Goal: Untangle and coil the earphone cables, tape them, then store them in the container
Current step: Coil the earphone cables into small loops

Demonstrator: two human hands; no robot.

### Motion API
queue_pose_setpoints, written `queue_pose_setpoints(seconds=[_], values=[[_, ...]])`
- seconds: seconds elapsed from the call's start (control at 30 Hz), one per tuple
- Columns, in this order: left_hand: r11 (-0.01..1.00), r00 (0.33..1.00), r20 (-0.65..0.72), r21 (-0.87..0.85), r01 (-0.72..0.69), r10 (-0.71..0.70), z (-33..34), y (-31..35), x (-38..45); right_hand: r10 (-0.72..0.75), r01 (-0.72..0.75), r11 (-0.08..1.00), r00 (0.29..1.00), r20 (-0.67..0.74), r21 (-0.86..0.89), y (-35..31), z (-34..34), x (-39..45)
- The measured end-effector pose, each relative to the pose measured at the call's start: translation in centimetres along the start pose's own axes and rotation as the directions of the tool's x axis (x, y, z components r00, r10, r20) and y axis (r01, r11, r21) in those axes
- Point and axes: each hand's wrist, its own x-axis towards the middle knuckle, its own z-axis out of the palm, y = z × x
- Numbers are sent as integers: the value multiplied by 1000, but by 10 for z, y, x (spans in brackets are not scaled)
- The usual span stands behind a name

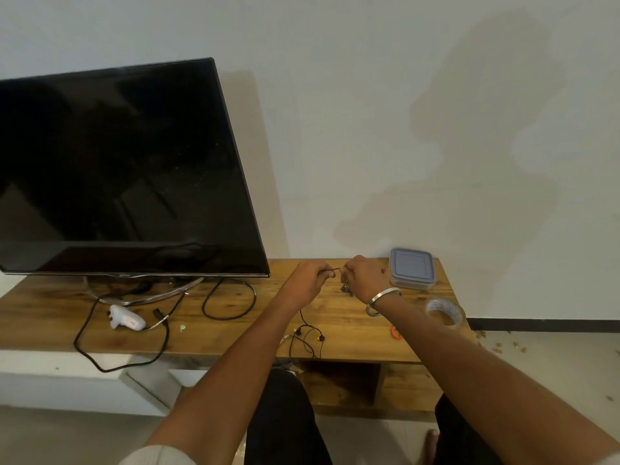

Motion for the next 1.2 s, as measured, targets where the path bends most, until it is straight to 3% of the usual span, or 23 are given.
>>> queue_pose_setpoints(seconds=[0.1, 0.2, 0.27, 0.43, 0.73, 0.87, 0.97, 1.2], values=[[1000, 1000, -10, 3, 16, -16, -1, -5, -2, 113, -109, 992, 991, -71, 60, 6, -3, -1], [999, 999, -25, 25, 36, -36, -4, -10, -3, 185, -186, 983, 981, -60, -8, 18, -7, 0], [999, 999, -29, 35, 41, -40, -6, -9, -3, 202, -200, 979, 979, -32, 45, 25, -7, 2], [999, 999, -28, 14, 43, -43, 2, -7, 5, 120, -128, 960, 992, 44, 249, 26, 5, 5], [999, 998, -41, -21, 48, -48, 15, -35, 31, 117, -197, 879, 972, 204, 435, 33, 66, 19], [999, 999, 27, 12, 41, -41, 25, -53, 45, 20, -63, 803, 997, 79, 593, 24, 81, 35], [997, 996, 47, 28, 68, -70, 31, -63, 54, -3, -66, 709, 995, 97, 702, 16, 80, 49], [996, 994, 48, 2, 95, -95, 39, -75, 65, 20, -20, 738, 1000, 8, 675, 37, 88, 71]])
